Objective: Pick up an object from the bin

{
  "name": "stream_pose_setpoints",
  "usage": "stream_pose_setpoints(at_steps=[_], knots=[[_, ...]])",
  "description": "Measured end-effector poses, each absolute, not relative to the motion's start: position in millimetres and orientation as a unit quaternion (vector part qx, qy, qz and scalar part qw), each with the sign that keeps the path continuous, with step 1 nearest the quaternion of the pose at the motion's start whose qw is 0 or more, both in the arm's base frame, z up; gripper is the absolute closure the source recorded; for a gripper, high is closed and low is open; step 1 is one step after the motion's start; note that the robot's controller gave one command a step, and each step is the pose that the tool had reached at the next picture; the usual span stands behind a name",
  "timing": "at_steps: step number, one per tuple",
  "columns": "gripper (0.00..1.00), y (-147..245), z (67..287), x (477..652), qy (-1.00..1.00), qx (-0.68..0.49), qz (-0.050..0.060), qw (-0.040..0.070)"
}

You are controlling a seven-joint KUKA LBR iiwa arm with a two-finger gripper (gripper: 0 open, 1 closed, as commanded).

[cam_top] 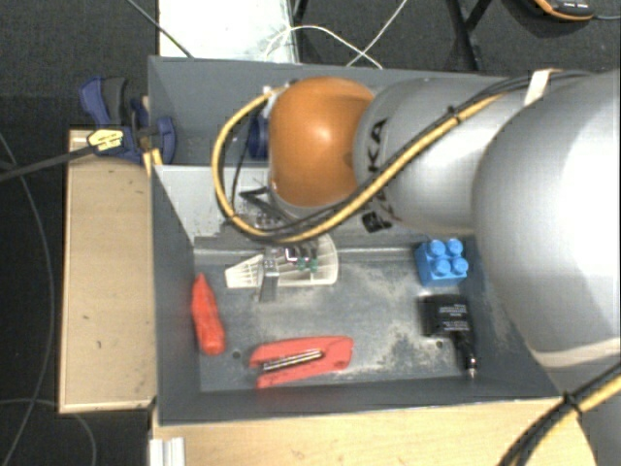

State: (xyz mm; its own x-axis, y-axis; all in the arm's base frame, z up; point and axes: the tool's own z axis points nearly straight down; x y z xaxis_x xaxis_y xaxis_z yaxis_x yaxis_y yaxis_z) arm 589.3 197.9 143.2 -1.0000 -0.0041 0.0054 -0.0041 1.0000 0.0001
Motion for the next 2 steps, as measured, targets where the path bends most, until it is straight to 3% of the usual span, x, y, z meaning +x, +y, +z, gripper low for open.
stream_pose_setpoints(at_steps=[1, 2], knots=[[0.0, 196.8, 148.4, 591.3, -1.0, -0.001, -0.001, -0.001], [0.0, 154.3, 70.8, 583.2, -1.0, 0.015, -0.001, -0.001]])
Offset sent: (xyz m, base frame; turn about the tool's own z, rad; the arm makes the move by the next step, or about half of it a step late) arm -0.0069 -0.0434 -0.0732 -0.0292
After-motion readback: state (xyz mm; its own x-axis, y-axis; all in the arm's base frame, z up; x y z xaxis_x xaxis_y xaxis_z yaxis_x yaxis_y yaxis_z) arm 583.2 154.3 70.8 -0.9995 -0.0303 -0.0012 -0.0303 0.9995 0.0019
